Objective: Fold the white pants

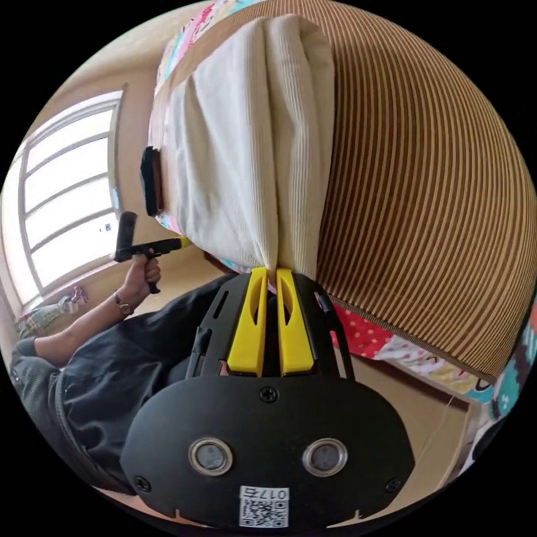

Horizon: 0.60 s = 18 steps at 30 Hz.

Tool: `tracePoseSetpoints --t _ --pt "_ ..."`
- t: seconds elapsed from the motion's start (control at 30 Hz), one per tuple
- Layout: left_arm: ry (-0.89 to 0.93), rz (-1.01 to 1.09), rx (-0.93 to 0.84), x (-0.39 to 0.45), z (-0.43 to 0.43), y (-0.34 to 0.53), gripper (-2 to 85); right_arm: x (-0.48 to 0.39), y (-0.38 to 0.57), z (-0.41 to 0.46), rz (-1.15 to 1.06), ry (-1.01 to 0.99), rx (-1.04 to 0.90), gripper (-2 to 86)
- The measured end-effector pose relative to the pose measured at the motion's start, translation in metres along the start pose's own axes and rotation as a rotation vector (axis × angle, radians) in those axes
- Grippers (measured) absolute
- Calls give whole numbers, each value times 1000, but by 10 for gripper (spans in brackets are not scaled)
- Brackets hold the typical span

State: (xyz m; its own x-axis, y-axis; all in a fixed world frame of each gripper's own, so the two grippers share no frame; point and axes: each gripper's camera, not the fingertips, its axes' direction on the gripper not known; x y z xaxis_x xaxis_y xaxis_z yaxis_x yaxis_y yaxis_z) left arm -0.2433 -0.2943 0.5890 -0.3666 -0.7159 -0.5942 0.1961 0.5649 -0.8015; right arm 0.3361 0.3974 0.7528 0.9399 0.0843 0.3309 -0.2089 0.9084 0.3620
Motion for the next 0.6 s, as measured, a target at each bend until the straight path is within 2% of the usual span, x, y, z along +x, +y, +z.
tracePoseSetpoints --t 0.07,0.13,0.2,0.3,0.4,0.5,0.57,0.6 --pt "-37 -26 134 7 -30 3 92 -13 8 -24 -39 34 76 43" --pt "-124 16 190 26 -48 -2 103 -21 14 -52 -49 65 168 55" --pt "-217 61 222 47 -60 -13 104 -21 7 -86 -63 47 288 69" --pt "-324 133 242 75 -77 -35 88 -14 -30 -112 -49 44 357 78" --pt "-407 196 164 82 -86 -54 62 -8 -74 -127 -29 24 401 84" --pt "-482 171 2 58 -81 -59 5 -1 -112 -127 12 -17 400 93" --pt "-694 80 -97 28 -78 -50 -5 4 -125 -123 56 -24 409 95" --pt "-723 59 -113 20 -80 -46 -6 8 -131 -121 81 -35 411 95"
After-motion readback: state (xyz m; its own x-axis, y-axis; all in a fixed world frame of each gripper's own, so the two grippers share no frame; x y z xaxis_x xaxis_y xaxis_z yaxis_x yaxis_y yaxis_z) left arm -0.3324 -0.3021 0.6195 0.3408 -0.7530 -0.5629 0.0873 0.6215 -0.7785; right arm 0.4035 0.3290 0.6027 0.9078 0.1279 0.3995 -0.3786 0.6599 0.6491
